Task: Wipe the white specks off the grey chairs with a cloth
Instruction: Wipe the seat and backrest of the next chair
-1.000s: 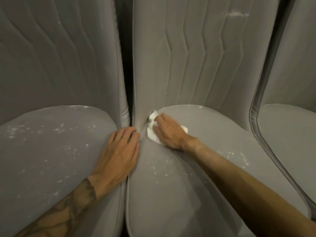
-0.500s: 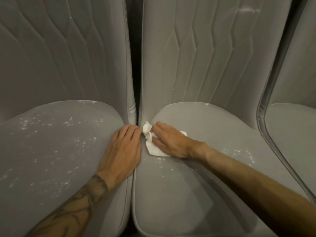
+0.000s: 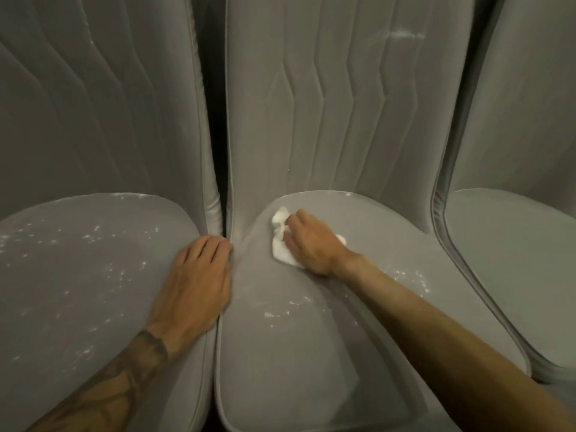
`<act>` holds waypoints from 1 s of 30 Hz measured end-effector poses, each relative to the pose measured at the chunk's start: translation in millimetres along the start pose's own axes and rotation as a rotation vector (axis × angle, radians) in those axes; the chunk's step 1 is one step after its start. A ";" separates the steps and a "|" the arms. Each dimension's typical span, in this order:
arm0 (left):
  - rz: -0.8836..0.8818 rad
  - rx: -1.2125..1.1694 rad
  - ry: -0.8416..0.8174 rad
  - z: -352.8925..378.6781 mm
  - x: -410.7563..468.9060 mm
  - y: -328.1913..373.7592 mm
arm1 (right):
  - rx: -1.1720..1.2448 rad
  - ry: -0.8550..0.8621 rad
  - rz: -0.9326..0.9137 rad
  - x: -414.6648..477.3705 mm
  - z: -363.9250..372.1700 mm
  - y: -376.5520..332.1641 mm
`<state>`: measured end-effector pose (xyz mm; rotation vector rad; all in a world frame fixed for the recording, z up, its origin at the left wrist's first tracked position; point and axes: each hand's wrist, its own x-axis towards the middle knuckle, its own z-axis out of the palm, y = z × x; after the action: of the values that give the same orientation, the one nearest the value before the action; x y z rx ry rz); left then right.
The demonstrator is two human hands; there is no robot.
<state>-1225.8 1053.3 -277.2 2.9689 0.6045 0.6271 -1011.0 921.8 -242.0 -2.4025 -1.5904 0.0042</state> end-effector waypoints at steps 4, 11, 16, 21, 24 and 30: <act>0.012 -0.001 0.001 1.7 1.1 -1.8 | -0.023 0.065 -0.015 -13.5 13.5 -8.7; 0.046 0.002 0.003 0.1 -2.1 -3.3 | -0.027 -0.004 0.052 -14.3 -11.0 37.5; 0.059 -0.016 0.027 -2.1 -0.7 -1.7 | -0.019 0.079 0.139 -24.9 5.1 22.5; 0.068 -0.021 0.030 1.3 -0.3 -4.2 | 0.062 -0.032 -0.050 -49.1 -2.8 29.3; 0.072 -0.017 0.027 2.0 0.6 -3.5 | 0.002 0.055 0.210 -34.5 -13.3 54.5; 0.072 -0.022 0.034 1.2 1.9 -2.9 | 0.119 0.068 0.000 -69.8 10.1 1.0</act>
<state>-1224.8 1056.7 -277.9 2.9767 0.4922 0.6859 -1039.5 860.4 -261.7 -2.2876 -1.5163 0.0170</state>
